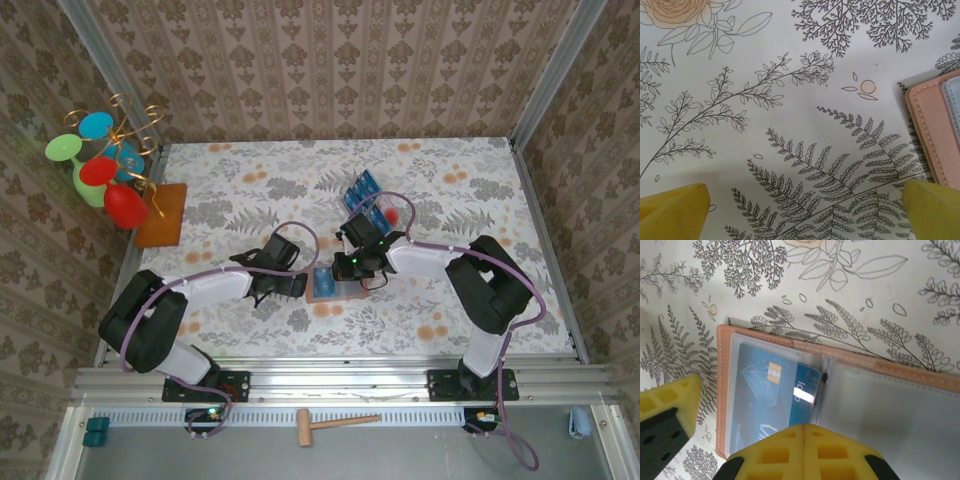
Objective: Put the credit cards into the card holder
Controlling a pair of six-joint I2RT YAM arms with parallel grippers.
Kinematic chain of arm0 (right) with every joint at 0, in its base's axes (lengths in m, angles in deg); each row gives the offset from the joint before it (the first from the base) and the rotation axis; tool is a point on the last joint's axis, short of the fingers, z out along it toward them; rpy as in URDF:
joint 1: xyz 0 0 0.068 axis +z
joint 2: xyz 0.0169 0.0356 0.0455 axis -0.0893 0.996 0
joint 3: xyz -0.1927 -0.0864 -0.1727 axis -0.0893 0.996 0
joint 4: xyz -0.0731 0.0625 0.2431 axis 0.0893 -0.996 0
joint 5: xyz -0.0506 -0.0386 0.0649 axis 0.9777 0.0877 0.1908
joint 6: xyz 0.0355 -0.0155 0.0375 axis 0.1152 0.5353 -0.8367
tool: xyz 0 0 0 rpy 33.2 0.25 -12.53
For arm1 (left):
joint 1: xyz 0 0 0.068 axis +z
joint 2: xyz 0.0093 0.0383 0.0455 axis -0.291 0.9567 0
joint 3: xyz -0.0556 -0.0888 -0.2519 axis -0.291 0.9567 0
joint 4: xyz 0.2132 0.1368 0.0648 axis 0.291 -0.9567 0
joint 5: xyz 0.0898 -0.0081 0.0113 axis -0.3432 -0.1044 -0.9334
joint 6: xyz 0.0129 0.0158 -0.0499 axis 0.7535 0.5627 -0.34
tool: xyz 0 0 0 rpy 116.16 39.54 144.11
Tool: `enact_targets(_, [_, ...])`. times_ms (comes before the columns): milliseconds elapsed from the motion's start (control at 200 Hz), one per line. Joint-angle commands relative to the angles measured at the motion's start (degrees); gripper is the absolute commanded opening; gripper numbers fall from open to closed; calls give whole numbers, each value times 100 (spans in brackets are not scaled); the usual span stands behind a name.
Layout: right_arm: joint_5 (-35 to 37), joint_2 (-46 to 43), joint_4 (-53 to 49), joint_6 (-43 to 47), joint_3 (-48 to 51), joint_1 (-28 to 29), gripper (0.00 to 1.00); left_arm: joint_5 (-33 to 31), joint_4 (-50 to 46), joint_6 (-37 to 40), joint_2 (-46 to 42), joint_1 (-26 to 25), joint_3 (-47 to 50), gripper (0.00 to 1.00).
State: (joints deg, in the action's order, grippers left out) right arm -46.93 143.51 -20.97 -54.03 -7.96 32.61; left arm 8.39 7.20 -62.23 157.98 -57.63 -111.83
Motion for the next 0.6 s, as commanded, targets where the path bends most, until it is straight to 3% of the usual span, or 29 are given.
enact_targets(0, [-15,162,-128,32,-188,-12,3,90,7,82,144,58,-143,100])
enact_targets(595, [-239,413,95,-97,-250,4,3,187,149,100,397,48,-223,100])
